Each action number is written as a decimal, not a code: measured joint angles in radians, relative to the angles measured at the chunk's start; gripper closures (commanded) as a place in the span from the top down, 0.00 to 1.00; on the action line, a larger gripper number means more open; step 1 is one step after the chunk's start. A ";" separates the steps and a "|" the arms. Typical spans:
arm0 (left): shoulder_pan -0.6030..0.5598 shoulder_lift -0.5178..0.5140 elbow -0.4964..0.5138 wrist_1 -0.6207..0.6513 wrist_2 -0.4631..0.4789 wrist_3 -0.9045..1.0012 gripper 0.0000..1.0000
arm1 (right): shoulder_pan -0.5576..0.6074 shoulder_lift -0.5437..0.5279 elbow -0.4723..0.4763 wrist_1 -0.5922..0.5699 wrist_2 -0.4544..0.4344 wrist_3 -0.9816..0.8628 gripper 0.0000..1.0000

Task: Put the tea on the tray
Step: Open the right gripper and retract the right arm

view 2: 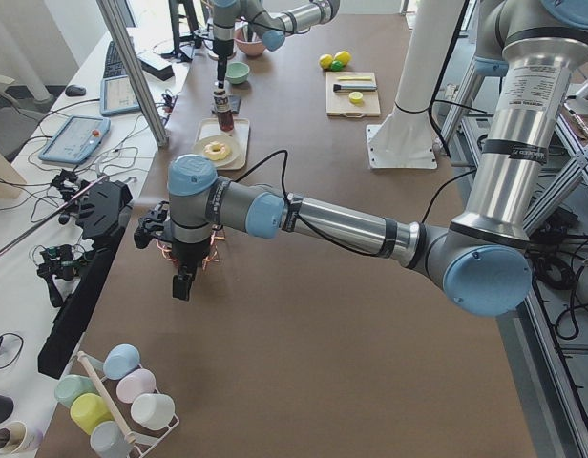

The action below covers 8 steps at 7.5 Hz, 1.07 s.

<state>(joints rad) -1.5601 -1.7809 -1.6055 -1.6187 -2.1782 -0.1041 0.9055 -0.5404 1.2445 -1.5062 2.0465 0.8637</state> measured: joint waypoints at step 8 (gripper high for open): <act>0.000 0.004 -0.004 -0.001 -0.001 0.001 0.98 | 0.233 -0.388 0.510 -0.530 0.045 -0.508 1.00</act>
<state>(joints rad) -1.5601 -1.7767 -1.6099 -1.6200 -2.1797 -0.1028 1.1380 -0.9282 1.7544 -2.0364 2.0914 0.3552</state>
